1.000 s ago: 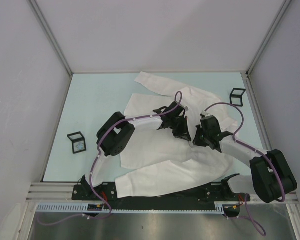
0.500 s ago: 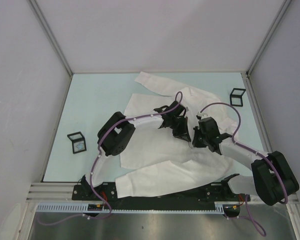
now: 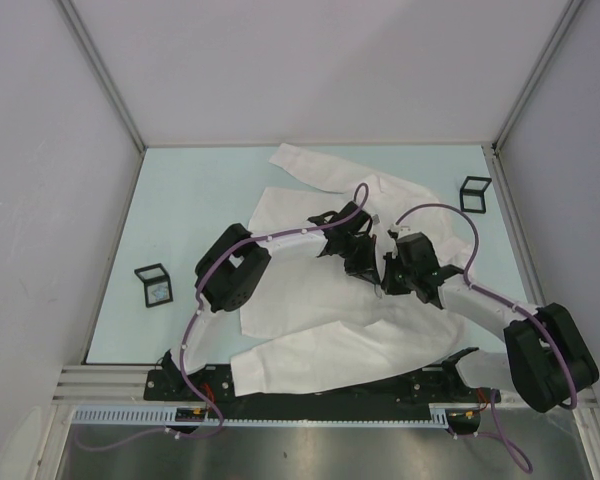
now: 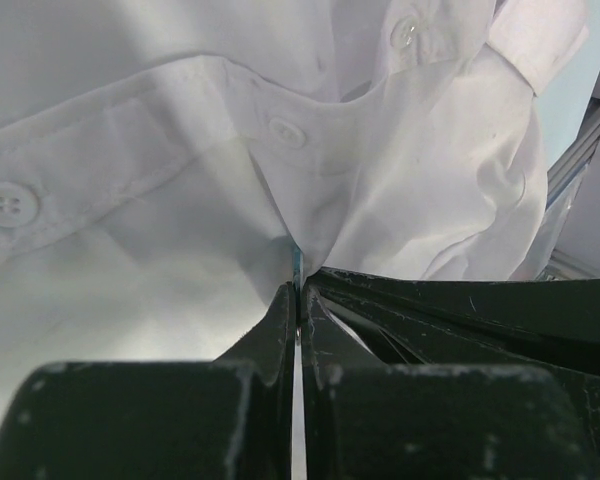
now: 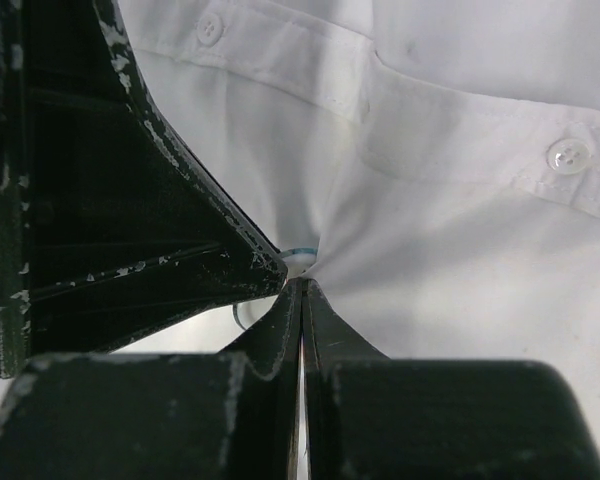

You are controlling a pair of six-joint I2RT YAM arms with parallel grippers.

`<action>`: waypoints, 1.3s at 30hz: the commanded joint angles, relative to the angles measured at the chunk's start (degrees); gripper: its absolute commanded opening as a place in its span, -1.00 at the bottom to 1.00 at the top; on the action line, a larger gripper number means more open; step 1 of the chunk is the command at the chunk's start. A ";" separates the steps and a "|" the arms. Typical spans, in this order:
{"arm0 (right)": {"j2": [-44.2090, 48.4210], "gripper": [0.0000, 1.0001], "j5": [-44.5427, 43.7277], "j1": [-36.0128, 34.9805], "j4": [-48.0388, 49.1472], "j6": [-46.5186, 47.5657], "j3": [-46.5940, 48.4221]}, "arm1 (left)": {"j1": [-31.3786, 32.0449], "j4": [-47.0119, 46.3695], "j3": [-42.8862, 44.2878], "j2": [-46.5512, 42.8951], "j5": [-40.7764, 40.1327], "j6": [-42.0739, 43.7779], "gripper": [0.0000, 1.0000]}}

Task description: Remove the brooch from the garment

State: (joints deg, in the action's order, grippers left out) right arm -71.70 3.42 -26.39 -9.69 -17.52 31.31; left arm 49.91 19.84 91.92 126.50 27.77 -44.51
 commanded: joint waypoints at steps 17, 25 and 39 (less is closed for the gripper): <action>11.23 -1.00 -11.07 2.75 -7.53 -9.20 2.09 | 3.62 -2.17 -1.65 -8.81 -19.76 4.70 -1.00; 9.39 -1.00 -9.66 4.33 -6.22 -10.16 1.12 | 4.23 5.99 4.04 -6.89 -24.52 9.44 -0.99; 5.79 -0.93 -9.31 8.19 -5.25 -13.49 -0.46 | 4.93 21.20 11.61 -3.28 -14.15 24.64 -1.00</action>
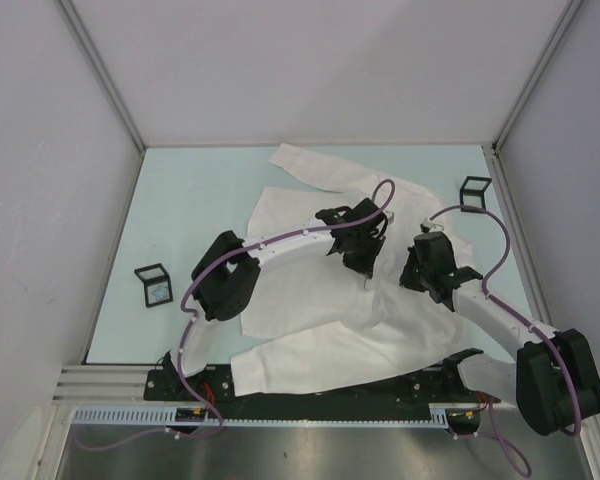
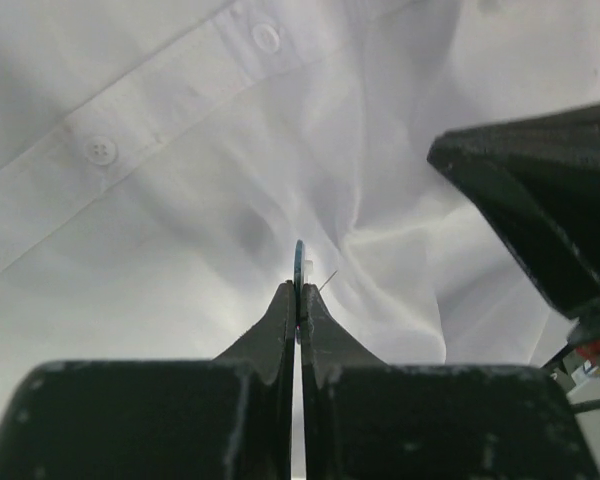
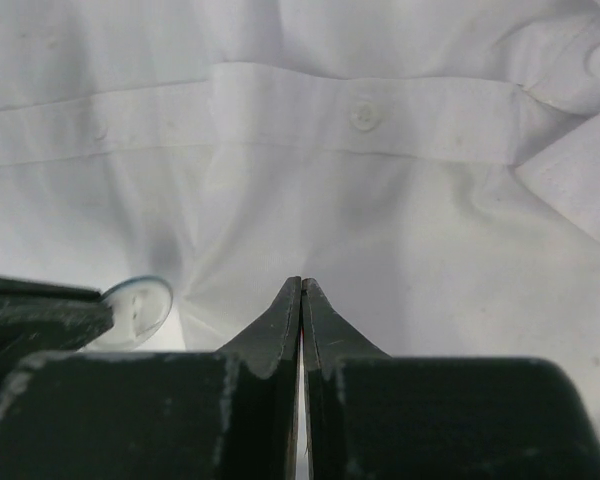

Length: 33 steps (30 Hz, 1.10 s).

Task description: Remove the brooch from the garment

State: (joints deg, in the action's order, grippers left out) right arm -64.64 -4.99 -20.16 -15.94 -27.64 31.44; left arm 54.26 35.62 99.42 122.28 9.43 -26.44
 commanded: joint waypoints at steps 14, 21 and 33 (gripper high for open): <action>-5.84 -0.88 2.79 22.69 -2.25 -13.23 -4.54 | -0.73 -0.28 -0.36 -11.09 3.13 4.03 -0.99; -9.36 -0.88 8.60 39.31 -2.86 -12.09 -6.56 | -4.77 -3.62 -6.68 -22.42 9.11 2.97 -0.99; 14.43 -0.27 19.13 29.68 -5.68 -0.41 -0.95 | -14.18 -6.78 -14.16 -34.73 22.99 5.34 -0.99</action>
State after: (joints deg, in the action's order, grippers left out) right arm -59.16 8.45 17.28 -19.75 -34.00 26.63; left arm 41.25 31.64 87.29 90.52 25.28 -22.39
